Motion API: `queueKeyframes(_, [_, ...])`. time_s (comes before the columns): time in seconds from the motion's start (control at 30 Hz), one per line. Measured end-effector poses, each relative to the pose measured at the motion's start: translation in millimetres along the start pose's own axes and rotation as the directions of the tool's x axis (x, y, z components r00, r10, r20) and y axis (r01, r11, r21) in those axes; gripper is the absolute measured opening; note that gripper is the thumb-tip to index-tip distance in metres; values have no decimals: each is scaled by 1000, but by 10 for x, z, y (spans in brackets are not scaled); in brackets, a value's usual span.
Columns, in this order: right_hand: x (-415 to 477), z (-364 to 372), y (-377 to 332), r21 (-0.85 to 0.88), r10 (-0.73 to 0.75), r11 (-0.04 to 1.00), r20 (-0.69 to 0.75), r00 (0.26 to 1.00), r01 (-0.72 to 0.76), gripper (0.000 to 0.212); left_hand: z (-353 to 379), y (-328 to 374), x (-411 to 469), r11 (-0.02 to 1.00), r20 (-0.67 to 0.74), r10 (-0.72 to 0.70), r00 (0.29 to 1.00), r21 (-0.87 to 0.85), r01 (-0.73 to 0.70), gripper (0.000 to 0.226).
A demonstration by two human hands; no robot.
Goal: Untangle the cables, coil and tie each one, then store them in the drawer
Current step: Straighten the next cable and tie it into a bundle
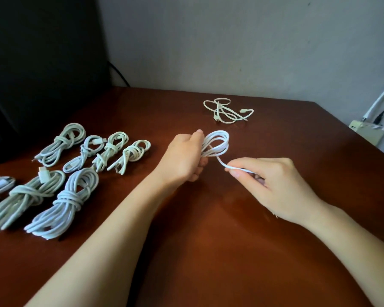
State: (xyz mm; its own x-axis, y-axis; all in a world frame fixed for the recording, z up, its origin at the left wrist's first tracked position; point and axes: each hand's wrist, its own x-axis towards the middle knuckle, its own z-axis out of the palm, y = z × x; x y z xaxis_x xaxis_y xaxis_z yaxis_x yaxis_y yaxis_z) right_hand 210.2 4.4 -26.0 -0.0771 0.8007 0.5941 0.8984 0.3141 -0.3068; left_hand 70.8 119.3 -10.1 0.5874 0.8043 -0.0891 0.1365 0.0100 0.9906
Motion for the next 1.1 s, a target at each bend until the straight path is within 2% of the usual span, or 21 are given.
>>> queueKeyframes(0.1, [1, 8, -38, 13, -26, 1000, 2, 1000, 26, 27, -8, 8, 17, 993, 6, -16, 1000, -114, 17, 33])
queueKeyframes(0.23, [1, -6, -76, 44, -51, 998, 11, 999, 51, 25, -54, 15, 55, 950, 19, -49, 999, -307, 52, 35])
queueKeyframes(0.4, [11, 32, -120, 33, -119, 992, 25, 993, 118, 24, -73, -33, 98, 967, -16, -72, 997, -247, 66, 56])
queueKeyframes(0.47, [11, 41, -126, 48, -131, 990, 34, 991, 129, 25, -63, -34, 100, 950, 21, -76, 997, -301, 79, 58])
queueKeyframes(0.57, [11, 29, -135, 48, -155, 987, 24, 988, 154, 27, -83, 9, 76, 896, 88, -64, 994, -434, 97, 45])
queueKeyframes(0.63, [13, 14, -141, 22, -174, 984, -22, 985, 174, 29, -99, 10, 68, 896, 109, -31, 994, -438, 76, 32])
queueKeyframes(0.67, [16, 4, -140, 9, -180, 984, -48, 983, 180, 30, -93, 2, 62, 919, 114, -6, 993, -391, 51, 29])
queueKeyframes(0.73, [24, -28, -126, -17, -183, 983, -94, 979, 182, 30, -63, -42, 58, 984, 98, 69, 993, -170, -52, 30])
queueKeyframes(0.83, [22, -101, -74, -85, -177, 983, -171, 969, 165, 24, -13, -71, 23, 972, 130, 152, 980, 158, -172, 34])
queueKeyframes(1.0, [20, -169, -6, -175, -190, 975, -345, 919, 136, 13, 2, -80, -8, 878, 252, 261, 932, 338, -338, 32])
queueKeyframes(1.1, [15, -186, 6, -251, -240, 957, -400, 885, 147, 9, 26, -89, -31, 842, 310, 294, 904, 364, -399, 27])
